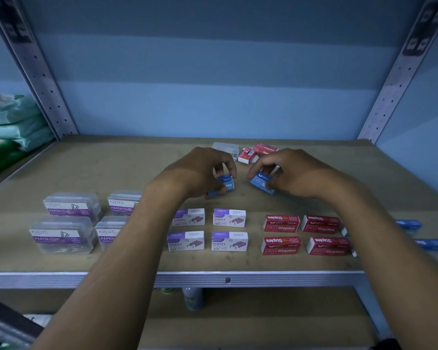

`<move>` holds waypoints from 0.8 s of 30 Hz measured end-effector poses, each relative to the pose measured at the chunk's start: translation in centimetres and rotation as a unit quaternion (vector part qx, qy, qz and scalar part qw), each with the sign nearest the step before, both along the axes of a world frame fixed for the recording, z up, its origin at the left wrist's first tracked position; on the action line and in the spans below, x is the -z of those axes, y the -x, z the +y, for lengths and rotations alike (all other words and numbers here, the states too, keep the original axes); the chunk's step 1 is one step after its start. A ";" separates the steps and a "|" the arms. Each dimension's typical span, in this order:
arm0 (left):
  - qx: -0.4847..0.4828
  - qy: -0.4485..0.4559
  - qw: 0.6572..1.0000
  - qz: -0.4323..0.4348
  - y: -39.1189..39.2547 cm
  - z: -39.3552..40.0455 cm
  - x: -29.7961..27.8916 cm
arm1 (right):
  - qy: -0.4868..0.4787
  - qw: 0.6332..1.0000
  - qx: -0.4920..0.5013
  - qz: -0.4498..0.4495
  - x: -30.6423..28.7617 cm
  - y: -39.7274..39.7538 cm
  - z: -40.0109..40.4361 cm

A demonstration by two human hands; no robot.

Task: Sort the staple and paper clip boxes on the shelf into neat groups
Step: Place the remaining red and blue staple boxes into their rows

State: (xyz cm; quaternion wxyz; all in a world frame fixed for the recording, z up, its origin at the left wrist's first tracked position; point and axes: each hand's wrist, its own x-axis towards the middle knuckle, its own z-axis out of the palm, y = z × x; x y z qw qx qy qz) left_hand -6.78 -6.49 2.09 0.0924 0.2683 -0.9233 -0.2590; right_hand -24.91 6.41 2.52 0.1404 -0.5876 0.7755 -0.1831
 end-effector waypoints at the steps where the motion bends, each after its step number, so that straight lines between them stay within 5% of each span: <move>1: 0.001 0.002 1.000 -0.003 0.1 0.0 0.0 | -0.004 1.000 0.000 0.004 0.0 -0.2 0.0; 24: -0.022 0.035 0.999 -0.001 -0.3 0.8 -0.7 | 0.026 0.999 0.034 -0.002 0.6 0.3 0.8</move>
